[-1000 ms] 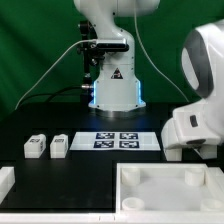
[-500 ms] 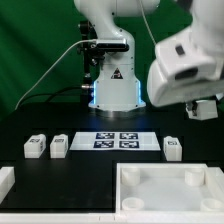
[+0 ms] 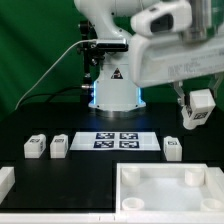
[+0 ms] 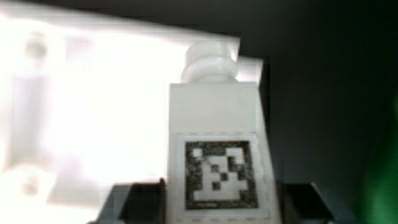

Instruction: Assemble one leg

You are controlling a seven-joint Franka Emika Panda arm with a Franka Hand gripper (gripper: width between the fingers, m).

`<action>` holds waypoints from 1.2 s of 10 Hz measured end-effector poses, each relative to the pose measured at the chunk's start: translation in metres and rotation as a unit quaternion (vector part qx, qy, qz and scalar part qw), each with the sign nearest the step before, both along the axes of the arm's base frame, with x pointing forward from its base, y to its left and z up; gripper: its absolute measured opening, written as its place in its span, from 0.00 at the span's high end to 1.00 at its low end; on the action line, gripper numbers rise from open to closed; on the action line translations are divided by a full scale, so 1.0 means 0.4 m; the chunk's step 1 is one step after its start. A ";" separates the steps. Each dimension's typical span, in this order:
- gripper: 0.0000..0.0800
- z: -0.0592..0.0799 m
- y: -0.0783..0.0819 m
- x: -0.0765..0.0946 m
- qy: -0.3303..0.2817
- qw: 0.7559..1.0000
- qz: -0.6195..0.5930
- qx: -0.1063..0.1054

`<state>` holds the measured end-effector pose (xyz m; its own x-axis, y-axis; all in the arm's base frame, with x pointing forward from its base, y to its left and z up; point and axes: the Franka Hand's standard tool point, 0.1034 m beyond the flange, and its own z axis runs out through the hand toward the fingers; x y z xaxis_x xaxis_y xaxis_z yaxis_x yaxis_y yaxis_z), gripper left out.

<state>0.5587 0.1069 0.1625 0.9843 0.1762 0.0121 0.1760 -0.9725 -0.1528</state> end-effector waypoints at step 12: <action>0.63 -0.062 -0.014 0.177 -0.304 0.953 -0.012 0.005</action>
Offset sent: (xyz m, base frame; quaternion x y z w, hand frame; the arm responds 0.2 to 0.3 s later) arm 0.0000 0.0000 0.0000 0.0000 0.2667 0.0000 0.9638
